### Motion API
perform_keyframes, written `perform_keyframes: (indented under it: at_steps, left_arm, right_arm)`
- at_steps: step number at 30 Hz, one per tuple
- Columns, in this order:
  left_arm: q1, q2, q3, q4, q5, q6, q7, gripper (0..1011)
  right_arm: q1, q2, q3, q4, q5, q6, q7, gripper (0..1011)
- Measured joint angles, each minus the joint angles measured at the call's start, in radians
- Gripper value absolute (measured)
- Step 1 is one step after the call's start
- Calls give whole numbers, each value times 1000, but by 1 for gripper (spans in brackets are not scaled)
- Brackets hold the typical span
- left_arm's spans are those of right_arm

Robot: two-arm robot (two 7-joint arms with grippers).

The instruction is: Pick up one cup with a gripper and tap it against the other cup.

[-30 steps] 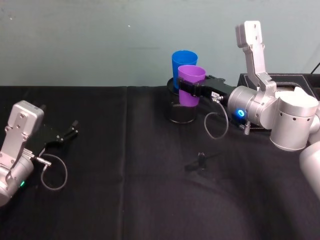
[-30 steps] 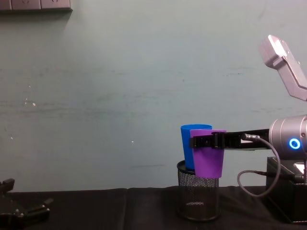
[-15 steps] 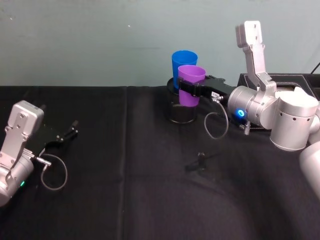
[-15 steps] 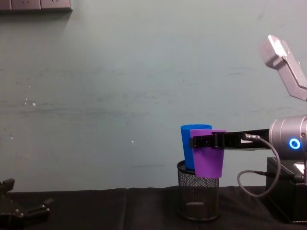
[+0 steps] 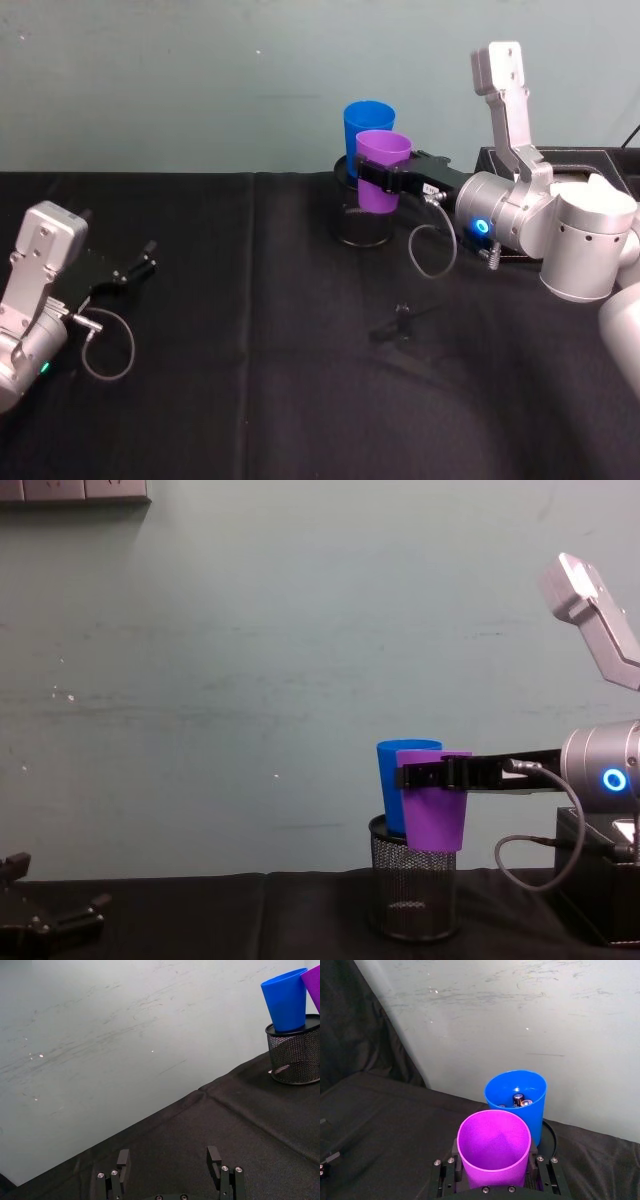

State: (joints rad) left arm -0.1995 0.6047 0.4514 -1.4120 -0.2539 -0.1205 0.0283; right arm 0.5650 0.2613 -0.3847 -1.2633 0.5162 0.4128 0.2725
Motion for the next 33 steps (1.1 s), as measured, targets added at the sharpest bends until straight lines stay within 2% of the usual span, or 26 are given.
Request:
perform_keyframes:
  at_steps: [33]
  left_arm:
    - [0, 0, 0, 0, 0, 0, 0, 1000]
  right_arm:
    - [0, 0, 0, 0, 0, 0, 0, 726]
